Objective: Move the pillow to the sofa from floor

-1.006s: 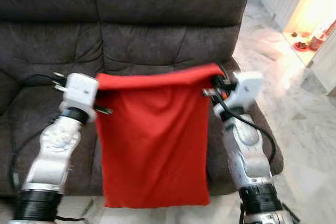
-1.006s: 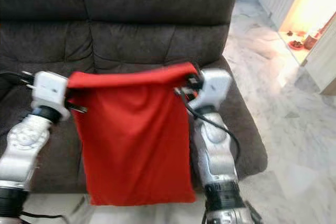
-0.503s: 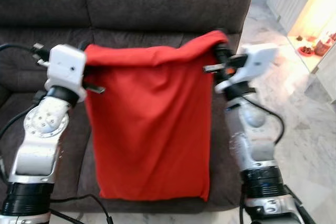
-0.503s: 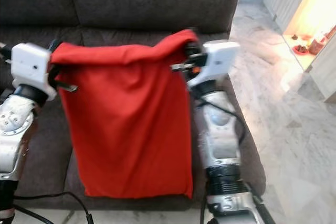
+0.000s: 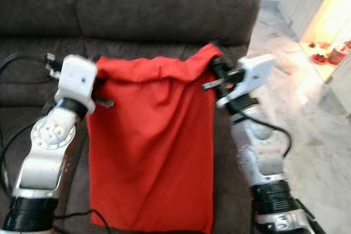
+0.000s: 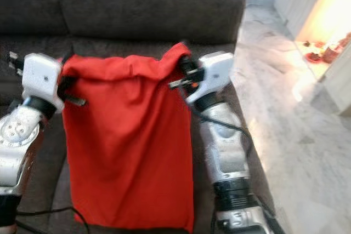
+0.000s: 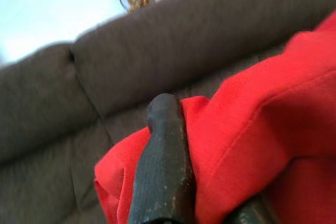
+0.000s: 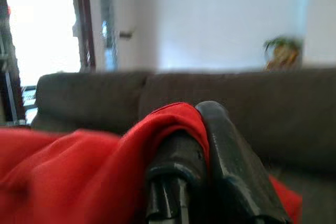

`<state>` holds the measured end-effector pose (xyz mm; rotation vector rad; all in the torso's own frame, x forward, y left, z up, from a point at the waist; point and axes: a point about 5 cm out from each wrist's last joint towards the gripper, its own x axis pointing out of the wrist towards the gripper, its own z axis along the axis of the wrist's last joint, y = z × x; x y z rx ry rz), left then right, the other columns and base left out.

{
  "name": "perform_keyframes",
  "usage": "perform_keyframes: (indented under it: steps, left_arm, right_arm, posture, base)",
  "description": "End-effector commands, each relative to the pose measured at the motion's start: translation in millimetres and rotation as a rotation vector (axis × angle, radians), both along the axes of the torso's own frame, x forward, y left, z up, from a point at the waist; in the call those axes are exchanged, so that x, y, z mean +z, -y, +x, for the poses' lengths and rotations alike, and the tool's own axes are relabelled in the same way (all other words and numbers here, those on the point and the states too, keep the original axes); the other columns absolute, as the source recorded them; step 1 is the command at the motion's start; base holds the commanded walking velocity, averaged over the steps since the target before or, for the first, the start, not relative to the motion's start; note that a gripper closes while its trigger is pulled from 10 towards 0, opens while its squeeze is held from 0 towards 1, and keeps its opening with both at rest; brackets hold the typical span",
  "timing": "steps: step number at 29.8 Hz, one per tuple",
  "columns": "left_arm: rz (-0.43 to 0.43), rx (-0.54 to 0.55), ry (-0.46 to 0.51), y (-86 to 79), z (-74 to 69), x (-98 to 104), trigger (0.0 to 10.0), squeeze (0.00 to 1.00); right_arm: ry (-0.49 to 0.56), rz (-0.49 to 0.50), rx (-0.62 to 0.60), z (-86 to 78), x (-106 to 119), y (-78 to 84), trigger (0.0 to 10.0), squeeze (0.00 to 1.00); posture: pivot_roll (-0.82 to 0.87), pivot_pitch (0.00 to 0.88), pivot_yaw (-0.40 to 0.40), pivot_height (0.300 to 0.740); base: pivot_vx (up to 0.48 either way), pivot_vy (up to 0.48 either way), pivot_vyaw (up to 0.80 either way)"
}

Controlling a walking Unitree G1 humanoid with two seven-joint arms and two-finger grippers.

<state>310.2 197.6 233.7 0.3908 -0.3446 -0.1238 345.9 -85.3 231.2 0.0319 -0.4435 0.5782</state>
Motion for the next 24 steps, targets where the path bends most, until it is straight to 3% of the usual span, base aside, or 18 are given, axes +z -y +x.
perform_keyframes:
  steps: [1,7,9,10,11,12,14,22,23,24]
  left_arm:
    - [0.023,-0.057,-0.036,12.7,0.2,-9.7,10.0,0.00]
    - [0.022,-0.057,-0.094,13.6,1.4,-28.7,10.0,0.00]
    - [0.022,-0.052,-0.106,13.0,2.1,-33.0,10.0,0.05]
    - [0.021,-0.049,-0.115,12.6,2.4,-35.8,10.0,0.71]
    - [0.048,-0.049,-0.139,12.9,2.4,-44.6,10.0,1.00]
    - [0.044,-0.050,-0.143,13.0,2.4,-46.2,10.0,1.00]
    - [0.040,-0.049,-0.150,12.7,2.3,-48.7,10.0,1.00]
    - [0.049,-0.047,-0.155,12.4,3.0,-53.2,10.0,1.00]
    - [0.049,-0.043,-0.155,12.0,3.2,-53.9,10.0,1.00]
    - [0.051,-0.033,-0.159,10.8,3.5,-55.6,10.0,1.00]
  right_arm:
    - [-0.013,-0.038,-0.007,-0.7,-10.6,6.4,10.0,0.00]
    - [-0.092,-0.073,-0.006,-0.6,-34.5,11.4,10.0,0.00]
    - [-0.111,-0.091,-0.010,-0.1,-42.3,13.5,10.0,0.00]
    - [-0.124,-0.099,-0.009,-0.2,-46.4,14.5,10.0,0.00]
    - [-0.156,-0.098,-0.030,0.7,-56.0,20.9,10.0,0.43]
    - [-0.165,-0.098,-0.041,1.2,-57.9,23.1,10.0,0.98]
    - [-0.172,-0.096,-0.054,1.3,-59.6,25.7,10.0,1.00]
    - [-0.166,-0.072,-0.094,1.2,-62.0,32.9,10.0,0.99]
    - [-0.168,-0.072,-0.101,1.3,-63.0,34.3,10.0,0.76]
    - [-0.175,-0.066,-0.123,1.7,-64.3,37.6,10.0,0.00]
  posture:
    - [0.08,0.156,-0.006,0.740]
    - [0.07,0.156,-0.004,0.740]
    - [0.07,0.157,-0.003,0.740]
    - [0.07,0.157,-0.003,0.740]
    - [0.07,0.156,-0.002,0.740]
    - [0.07,0.160,-0.002,0.740]
    - [0.07,0.160,0.000,0.740]
    - [0.07,0.163,0.000,0.740]
    - [0.07,0.165,0.001,0.740]
    - [0.07,0.165,0.001,0.740]
  base:
    - [0.000,0.000,0.00]
    - [0.000,0.000,0.00]
    - [0.000,0.000,0.00]
    - [0.000,0.000,0.00]
    - [0.000,0.000,0.00]
    - [0.000,0.000,0.00]
    - [0.000,0.000,0.00]
    - [0.000,0.000,0.00]
    - [0.000,0.000,0.00]
    - [0.000,0.000,0.00]
